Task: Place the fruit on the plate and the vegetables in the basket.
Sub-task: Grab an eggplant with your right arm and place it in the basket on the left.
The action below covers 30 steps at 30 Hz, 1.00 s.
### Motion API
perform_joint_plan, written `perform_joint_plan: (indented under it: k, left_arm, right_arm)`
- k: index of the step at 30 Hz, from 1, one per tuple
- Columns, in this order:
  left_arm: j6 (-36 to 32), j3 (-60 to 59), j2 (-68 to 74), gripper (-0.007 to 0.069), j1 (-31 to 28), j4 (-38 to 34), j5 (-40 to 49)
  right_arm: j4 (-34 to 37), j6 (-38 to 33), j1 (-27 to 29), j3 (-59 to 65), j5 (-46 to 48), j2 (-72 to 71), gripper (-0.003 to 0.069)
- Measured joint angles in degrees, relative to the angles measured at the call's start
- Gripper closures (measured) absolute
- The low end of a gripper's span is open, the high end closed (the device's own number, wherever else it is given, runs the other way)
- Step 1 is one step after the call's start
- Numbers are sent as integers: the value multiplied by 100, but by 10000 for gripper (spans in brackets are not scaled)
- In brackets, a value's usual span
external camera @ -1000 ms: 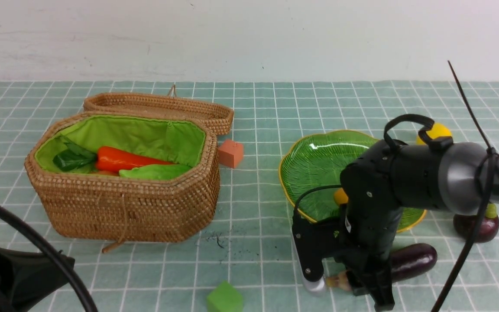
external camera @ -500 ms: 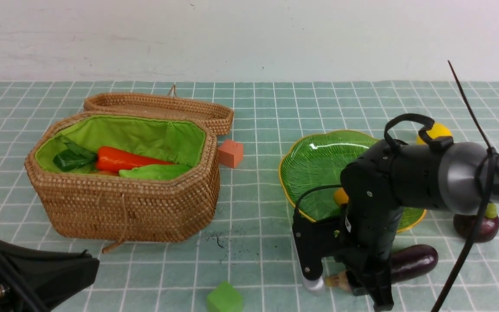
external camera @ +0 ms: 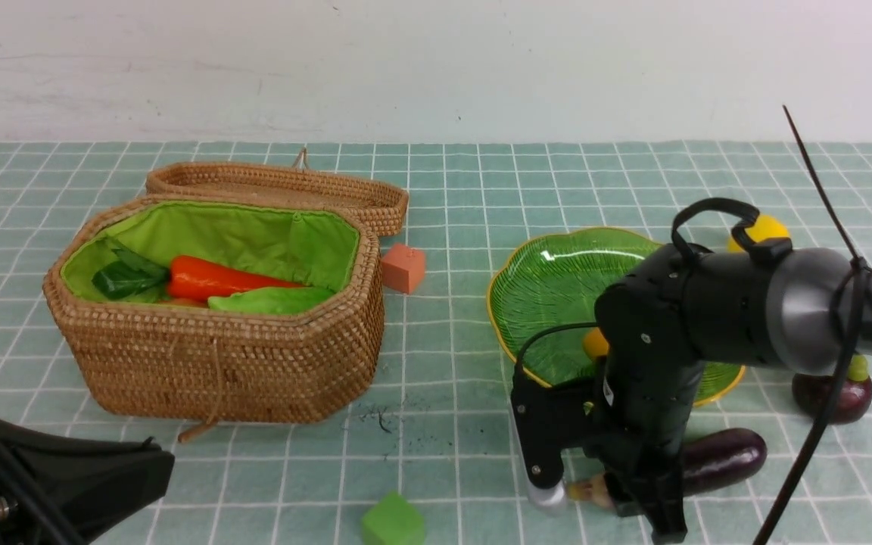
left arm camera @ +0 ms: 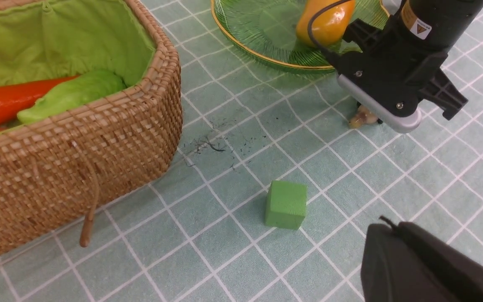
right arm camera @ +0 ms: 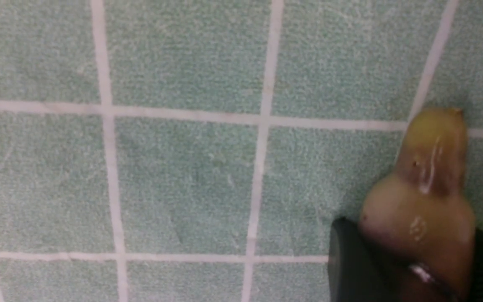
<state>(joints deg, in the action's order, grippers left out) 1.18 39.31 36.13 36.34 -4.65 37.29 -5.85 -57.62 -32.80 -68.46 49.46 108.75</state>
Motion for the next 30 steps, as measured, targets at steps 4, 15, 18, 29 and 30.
perform_joint_plan:
  k: [4, 15, 18, 29, 30]
  left_arm:
    - [0, 0, 0, 638, 0, 0, -12]
    - [-118, -6, -131, 638, 0, 106, -463]
    - [-53, -11, -237, 638, 0, 384, -593]
    - [446, -11, -828, 638, 0, 603, -1533]
    - [453, -11, -847, 638, 0, 603, -1493]
  right_arm:
    - [23, 271, 0, 0, 64, 0, 384]
    - [1176, 1939, 0, -91, 245, -1142, 384]
    - [1672, 2146, -17, -416, 247, -1559, 384]
    - [3822, 1786, -35, -2440, 3, -1492, 384]
    - [4080, 1640, -35, -2593, -51, -1419, 384]
